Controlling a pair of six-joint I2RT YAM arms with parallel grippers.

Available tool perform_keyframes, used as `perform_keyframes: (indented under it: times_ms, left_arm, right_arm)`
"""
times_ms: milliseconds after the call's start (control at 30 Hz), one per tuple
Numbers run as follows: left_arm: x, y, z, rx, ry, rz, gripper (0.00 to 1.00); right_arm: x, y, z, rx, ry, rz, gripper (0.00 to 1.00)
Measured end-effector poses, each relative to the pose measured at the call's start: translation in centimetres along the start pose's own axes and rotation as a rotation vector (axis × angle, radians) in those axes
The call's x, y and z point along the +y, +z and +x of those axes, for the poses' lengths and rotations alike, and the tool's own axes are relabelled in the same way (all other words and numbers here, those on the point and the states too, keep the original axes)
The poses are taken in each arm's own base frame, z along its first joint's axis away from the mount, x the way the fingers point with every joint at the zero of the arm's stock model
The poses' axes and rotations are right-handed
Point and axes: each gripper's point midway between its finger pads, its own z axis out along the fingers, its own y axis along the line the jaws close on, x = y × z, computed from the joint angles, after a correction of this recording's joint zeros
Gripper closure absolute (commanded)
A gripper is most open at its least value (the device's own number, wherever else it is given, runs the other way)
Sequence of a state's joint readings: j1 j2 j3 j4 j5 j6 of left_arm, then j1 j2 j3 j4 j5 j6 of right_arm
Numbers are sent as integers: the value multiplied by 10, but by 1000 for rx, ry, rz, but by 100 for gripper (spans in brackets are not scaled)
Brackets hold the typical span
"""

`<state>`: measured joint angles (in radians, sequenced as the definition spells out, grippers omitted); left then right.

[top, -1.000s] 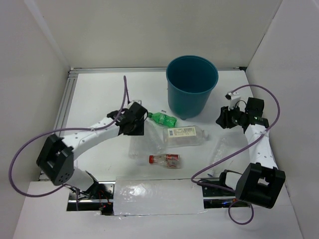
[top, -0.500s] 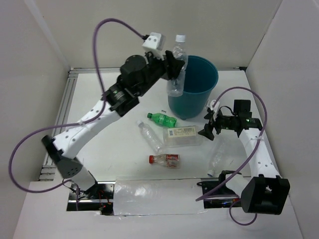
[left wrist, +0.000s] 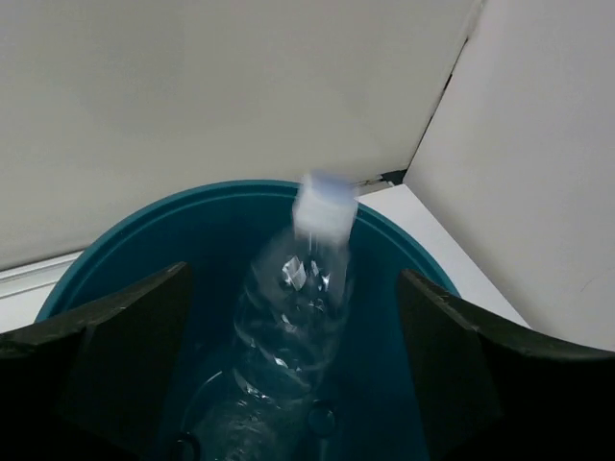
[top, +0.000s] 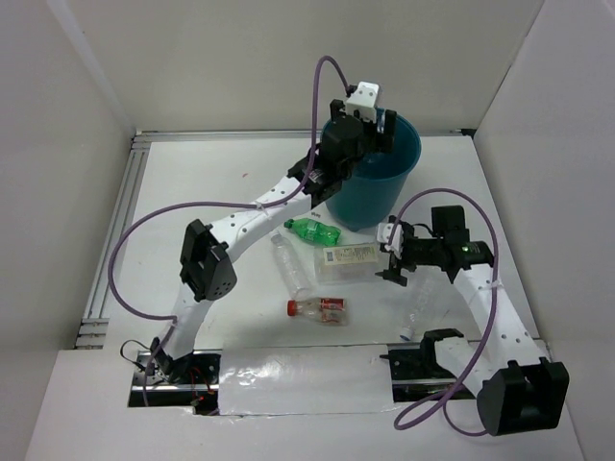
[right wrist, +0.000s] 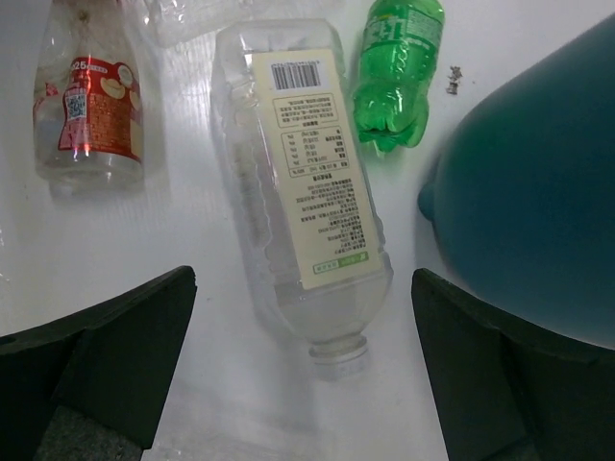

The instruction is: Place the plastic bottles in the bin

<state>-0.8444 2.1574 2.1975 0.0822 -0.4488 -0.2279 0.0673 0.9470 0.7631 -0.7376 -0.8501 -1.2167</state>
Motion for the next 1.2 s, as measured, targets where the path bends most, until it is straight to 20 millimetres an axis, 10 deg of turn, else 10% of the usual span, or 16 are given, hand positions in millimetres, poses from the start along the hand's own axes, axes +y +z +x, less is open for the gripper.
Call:
perform_keyframes:
  times_ms: [267,533,667,700,900,1067,1200]
  left_arm:
    - [-9,-29,-36,-22,31,64,0]
    - [50,-199,-84,2,-62,48,0]
    - [99,-264,-22,108,-167,-43,0]
    - [111,-274,26,207,-170,-88,0]
    - [144,-325,150,501,-212,-220,0]
    - [142,-327,184,602,-316,-314,0]
    - [129,-313,206,676,-375,-359,0]
  right_arm:
    - [8,35,11,66,-130,-99,0]
    - [-2,69,32,156,-223,-120,0]
    - [-2,83,44,201,-256,-153,0]
    - [0,88,48,213,-261,-168,0]
    - [1,105,68,271,-287,-234,5]
    - [-3,108,58,260,-333,-240,63]
    - [13,98,49,248,-311,-304,87]
